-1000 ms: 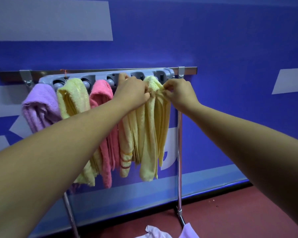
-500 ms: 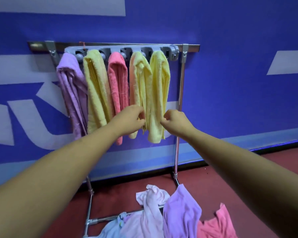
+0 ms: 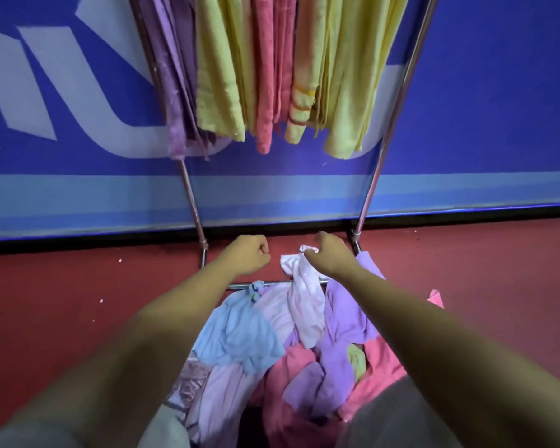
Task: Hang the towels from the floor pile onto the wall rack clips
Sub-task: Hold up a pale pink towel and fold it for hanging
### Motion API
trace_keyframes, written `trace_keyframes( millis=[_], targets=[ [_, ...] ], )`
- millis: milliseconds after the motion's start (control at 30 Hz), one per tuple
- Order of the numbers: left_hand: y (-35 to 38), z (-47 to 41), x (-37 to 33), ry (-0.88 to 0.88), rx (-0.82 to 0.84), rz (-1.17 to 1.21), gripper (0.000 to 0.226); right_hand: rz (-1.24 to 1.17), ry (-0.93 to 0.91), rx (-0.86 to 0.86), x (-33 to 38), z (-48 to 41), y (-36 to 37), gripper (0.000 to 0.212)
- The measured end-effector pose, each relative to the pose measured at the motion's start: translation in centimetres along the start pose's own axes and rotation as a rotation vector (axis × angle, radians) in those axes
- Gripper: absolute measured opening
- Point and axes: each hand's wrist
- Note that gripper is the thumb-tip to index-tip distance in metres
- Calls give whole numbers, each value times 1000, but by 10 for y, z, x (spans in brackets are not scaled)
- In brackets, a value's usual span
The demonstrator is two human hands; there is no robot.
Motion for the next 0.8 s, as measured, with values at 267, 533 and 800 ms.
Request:
trace_keyframes(
  millis=[267,533,800],
  targets=[
    [73,-4,106,-178,94,18,18,90,2,261,-46,-26,120,45],
    [136,-52,176,-334,230,37,17,230,34,446,-84,-71,201,43],
    [221,-102,180,-384,279,250,19,162,66,522,-120,-86,237,66]
  ],
)
Point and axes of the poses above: each hand's wrist, its own z-axis away from the middle knuckle, its own y-axis out of the palm, x = y × z, and after that the axes turned 15 degrees about z, right-handed
